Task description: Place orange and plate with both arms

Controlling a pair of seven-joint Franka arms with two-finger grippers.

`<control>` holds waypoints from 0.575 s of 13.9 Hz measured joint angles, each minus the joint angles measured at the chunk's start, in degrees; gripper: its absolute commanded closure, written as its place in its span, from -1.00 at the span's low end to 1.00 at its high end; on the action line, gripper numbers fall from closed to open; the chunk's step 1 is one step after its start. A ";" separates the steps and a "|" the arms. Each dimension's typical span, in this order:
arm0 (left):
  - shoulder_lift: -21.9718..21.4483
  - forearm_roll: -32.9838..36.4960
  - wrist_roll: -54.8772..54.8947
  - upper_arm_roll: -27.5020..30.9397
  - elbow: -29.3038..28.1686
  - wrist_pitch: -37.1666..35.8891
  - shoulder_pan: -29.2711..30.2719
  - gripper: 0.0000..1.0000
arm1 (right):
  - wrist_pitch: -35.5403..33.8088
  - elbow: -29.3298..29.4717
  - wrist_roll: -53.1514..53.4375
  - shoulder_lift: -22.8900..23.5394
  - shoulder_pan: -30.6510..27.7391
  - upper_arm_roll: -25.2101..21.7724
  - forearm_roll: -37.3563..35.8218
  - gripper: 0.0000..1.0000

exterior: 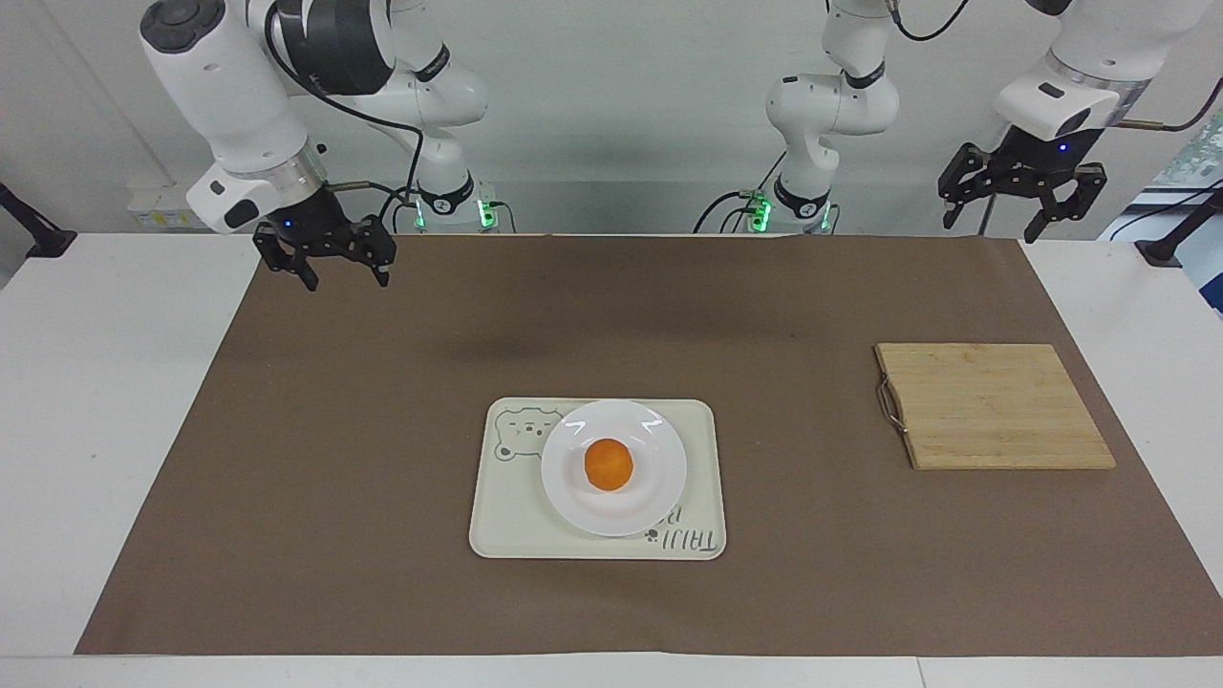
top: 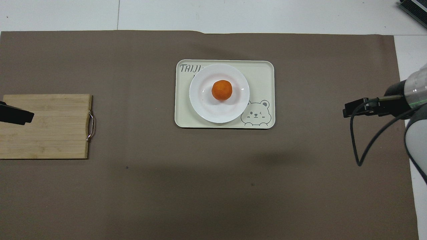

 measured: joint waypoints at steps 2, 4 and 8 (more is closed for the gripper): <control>-0.04 0.00 0.00 0.05 0.00 0.00 0.00 -1.00 | -3.45 1.69 0.65 -1.17 -0.32 -0.03 -1.83 -1.00; -0.08 0.00 0.00 0.08 0.00 -0.09 0.01 -1.00 | -7.51 4.31 1.61 -1.93 -0.40 -0.03 -3.14 -1.00; -0.20 -0.12 -0.02 0.16 0.00 -0.90 0.02 -1.00 | -13.87 9.59 2.77 -3.42 -0.47 -0.02 -3.29 -1.00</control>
